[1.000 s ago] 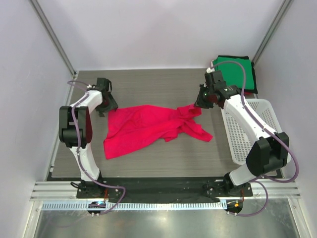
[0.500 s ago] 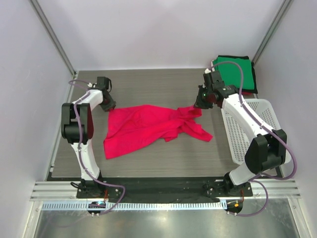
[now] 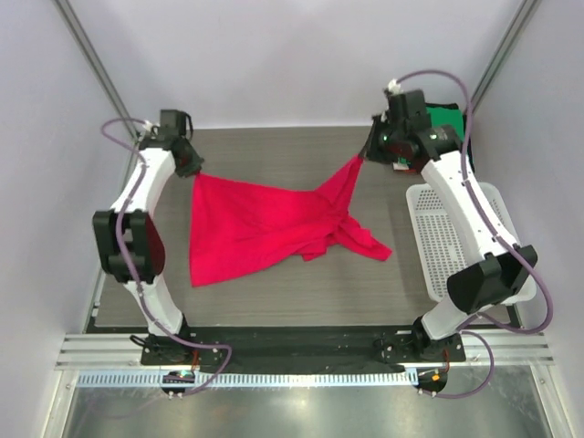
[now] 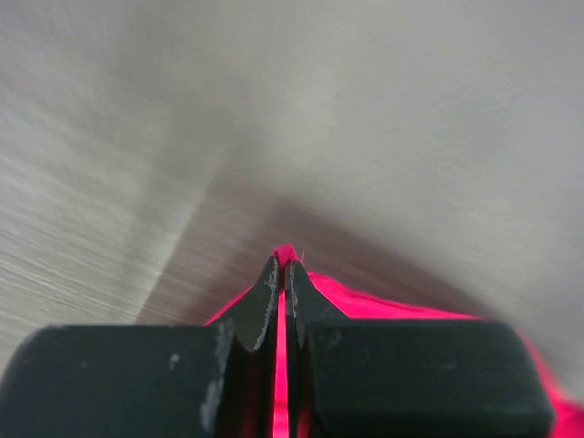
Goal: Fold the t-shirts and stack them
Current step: Flatten the tshirt out
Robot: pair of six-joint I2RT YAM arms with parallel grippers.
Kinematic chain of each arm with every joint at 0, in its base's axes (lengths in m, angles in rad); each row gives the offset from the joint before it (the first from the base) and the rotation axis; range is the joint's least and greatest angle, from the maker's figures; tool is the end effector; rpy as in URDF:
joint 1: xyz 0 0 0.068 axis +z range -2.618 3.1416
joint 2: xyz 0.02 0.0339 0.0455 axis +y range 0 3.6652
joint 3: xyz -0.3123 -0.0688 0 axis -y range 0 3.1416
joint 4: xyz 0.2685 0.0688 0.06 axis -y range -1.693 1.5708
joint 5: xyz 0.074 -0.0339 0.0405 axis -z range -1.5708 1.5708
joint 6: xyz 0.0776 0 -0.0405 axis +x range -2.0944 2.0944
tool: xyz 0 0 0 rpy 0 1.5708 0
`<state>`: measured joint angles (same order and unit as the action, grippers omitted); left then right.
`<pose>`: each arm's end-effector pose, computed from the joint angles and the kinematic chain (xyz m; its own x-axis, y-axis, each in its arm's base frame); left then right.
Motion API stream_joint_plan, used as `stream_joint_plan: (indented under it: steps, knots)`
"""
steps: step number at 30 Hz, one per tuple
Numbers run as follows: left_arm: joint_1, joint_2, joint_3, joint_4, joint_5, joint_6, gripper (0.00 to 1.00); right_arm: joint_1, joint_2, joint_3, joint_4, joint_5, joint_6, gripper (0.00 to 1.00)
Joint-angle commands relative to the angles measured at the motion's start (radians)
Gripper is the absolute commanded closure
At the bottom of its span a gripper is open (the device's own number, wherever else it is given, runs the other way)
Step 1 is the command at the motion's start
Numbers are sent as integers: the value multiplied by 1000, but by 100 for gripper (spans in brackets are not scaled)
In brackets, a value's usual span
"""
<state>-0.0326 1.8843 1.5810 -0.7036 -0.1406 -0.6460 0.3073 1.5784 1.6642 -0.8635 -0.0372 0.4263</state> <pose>0.4712 -0.0045 0.2602 -0.6489 -0.5752 -0.4981 -0.5425 0.8087 -0.2272 0.3735 0.1215 0.4022 -0.7444 0.1973 -0.6380 -0.0217 0.9477 0.3184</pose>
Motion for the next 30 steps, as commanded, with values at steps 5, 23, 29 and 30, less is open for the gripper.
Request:
stream_joint_plan:
  steps: [5,23,29,30]
  knots:
    - [2,-406,358,-204,-53,6,100,-2,-58,571,-124,14,-80,99]
    - [-72,-1107,400,-220,-208,55,100,0,-743,607,115,-21,-123,99]
    - [-99,-1007,396,-246,-243,83,100,0,-557,723,20,109,-138,99]
    - [-101,-993,384,-247,-252,88,100,0,-540,662,32,131,-135,99]
